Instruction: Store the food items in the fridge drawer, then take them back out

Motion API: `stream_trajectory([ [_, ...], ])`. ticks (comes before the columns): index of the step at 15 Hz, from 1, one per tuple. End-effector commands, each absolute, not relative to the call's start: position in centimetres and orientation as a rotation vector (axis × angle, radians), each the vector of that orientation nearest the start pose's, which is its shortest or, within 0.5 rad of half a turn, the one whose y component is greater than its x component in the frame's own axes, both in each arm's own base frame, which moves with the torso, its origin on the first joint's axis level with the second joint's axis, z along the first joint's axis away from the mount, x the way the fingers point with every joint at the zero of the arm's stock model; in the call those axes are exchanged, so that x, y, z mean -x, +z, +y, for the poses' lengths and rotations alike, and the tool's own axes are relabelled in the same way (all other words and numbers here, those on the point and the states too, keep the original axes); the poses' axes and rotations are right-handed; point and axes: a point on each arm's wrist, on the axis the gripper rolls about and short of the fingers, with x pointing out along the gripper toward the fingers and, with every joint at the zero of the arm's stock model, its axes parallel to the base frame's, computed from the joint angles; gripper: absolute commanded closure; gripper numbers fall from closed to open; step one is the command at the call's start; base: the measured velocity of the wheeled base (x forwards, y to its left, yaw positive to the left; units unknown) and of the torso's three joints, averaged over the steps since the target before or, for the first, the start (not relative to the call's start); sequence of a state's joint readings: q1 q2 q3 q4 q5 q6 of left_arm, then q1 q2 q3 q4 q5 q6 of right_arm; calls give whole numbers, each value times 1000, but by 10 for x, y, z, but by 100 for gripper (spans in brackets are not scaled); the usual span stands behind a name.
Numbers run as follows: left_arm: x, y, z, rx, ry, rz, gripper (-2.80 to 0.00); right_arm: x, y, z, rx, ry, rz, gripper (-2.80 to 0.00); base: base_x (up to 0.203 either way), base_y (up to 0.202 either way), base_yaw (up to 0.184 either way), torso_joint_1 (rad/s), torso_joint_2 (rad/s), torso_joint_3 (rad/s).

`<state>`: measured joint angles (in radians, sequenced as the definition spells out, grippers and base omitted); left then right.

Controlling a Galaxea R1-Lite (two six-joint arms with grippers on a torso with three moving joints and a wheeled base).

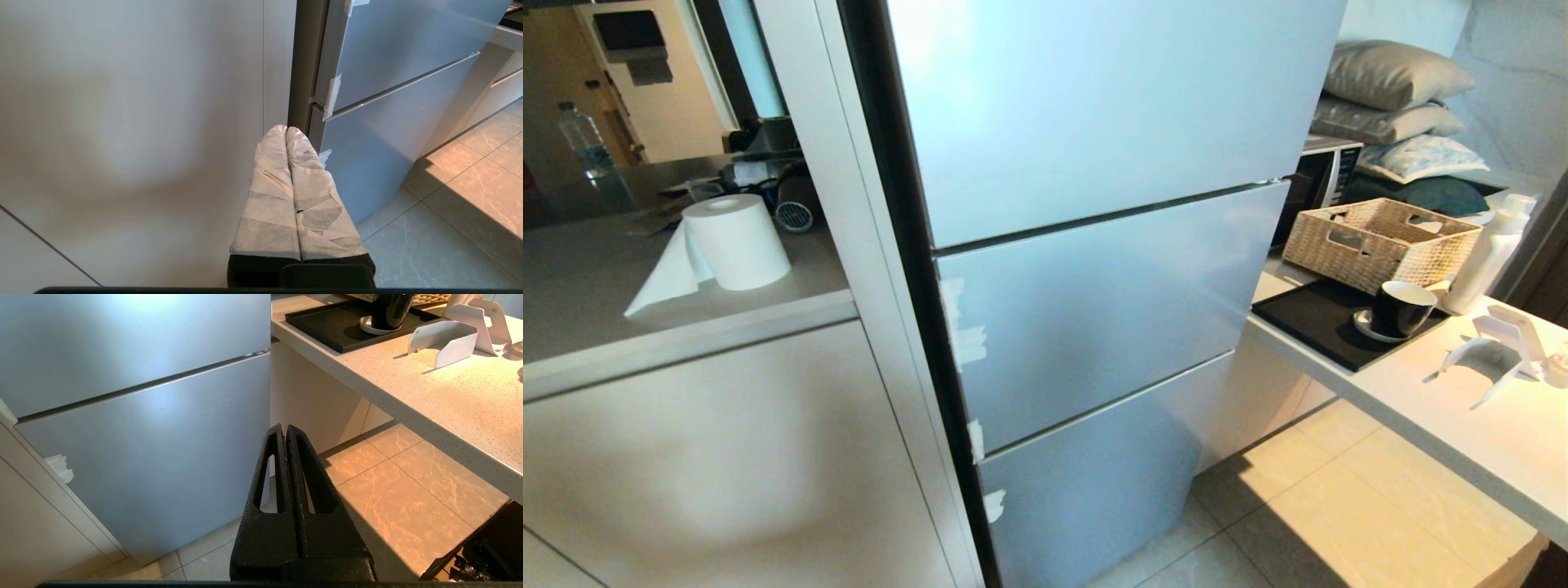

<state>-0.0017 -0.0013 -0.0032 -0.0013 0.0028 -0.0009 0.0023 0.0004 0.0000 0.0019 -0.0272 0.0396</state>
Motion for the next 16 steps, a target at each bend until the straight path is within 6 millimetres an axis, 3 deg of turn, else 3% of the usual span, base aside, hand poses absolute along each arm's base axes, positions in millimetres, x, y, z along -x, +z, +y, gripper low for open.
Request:
stream_trajectory([
  [1, 23, 76, 0, 0, 3, -5, 0, 23, 75, -1, -41, -26, 3, 0, 0, 0, 0, 0, 0, 0],
  [16, 23, 76, 0, -2, 0, -3, 0, 23, 75, -1, -41, -25, 3, 0, 0, 0, 0, 0, 0, 0],
])
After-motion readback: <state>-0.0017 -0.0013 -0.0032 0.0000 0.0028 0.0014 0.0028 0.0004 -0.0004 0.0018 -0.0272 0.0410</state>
